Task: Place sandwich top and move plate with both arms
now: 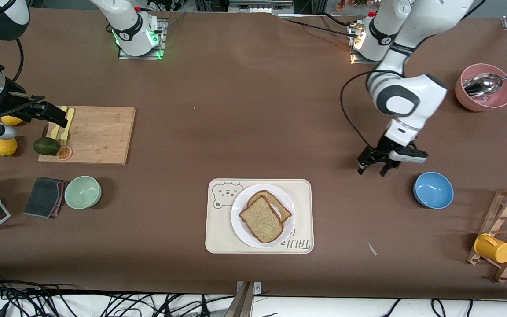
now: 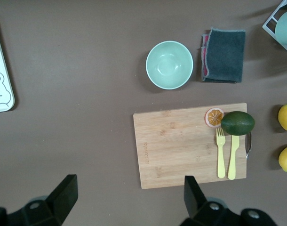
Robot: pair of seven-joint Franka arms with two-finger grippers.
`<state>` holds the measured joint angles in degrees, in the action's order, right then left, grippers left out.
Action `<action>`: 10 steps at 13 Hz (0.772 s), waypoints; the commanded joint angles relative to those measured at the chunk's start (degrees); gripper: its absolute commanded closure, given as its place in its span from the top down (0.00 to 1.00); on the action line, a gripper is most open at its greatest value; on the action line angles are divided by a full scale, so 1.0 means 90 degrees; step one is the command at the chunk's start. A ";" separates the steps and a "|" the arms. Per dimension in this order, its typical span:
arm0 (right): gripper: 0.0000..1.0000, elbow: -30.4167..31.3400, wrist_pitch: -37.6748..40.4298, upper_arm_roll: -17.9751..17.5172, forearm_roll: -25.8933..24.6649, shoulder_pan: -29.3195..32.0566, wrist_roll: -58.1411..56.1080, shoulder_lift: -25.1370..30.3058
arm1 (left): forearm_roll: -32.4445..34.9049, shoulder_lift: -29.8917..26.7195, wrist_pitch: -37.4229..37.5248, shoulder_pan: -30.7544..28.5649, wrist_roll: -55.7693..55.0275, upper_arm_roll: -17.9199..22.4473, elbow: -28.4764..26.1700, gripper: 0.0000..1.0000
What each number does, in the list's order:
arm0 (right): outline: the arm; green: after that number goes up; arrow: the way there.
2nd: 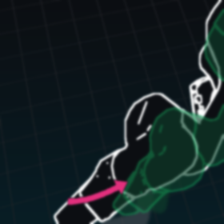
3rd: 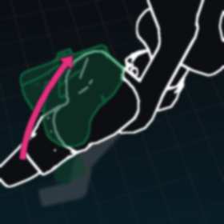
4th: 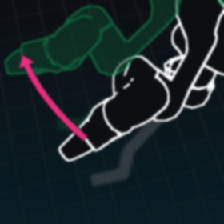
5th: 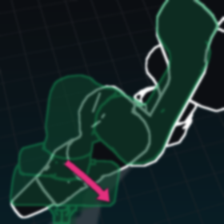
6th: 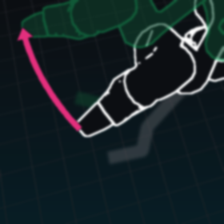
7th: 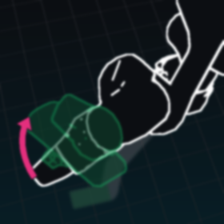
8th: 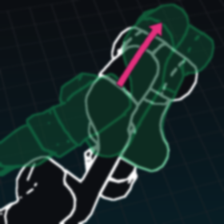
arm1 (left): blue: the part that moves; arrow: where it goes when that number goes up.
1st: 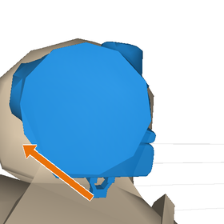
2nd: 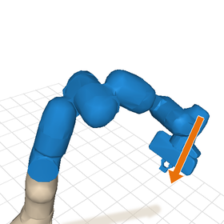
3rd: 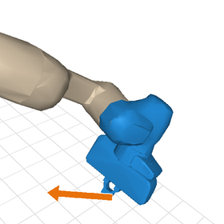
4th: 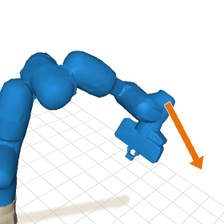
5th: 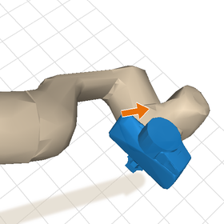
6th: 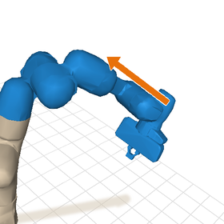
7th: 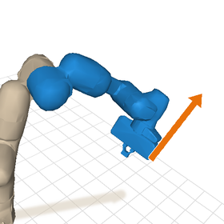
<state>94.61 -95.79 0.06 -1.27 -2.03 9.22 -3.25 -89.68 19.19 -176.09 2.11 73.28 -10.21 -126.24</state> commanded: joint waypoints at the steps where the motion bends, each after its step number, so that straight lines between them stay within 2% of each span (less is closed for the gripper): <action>1: 1.00 0.0152 -0.0079 0.0013 0.0034 0.0020 -0.0136 0.0195 | 0.1064 -0.0130 0.0345 -0.0565 0.0198 -0.0018 -0.0114 0.99; 3: 1.00 0.0151 -0.0108 0.0013 0.0063 0.0020 -0.0136 0.0185 | 0.2118 -0.0159 0.0803 -0.1033 0.0198 0.0080 -0.0114 0.99; 5: 1.00 0.0093 -0.0138 0.0003 0.0073 0.0011 -0.0030 0.0185 | 0.2979 -0.0247 0.1554 -0.1357 0.0169 0.0362 -0.0017 0.99; 8: 1.00 -0.0014 -0.0118 0.0013 0.0063 0.0030 -0.0030 0.0156 | 0.3518 -0.0306 0.2258 -0.1387 0.0130 0.0743 0.0207 0.99; 10: 1.00 -0.0102 -0.0099 0.0003 0.0092 0.0030 -0.0019 0.0117 | 0.4296 -0.0345 0.2737 -0.1397 -0.0423 0.0939 0.0451 0.99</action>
<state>94.15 -96.86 0.09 -1.26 -2.02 9.05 -2.90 -56.47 17.26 -155.51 -10.44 73.13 -2.93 -123.81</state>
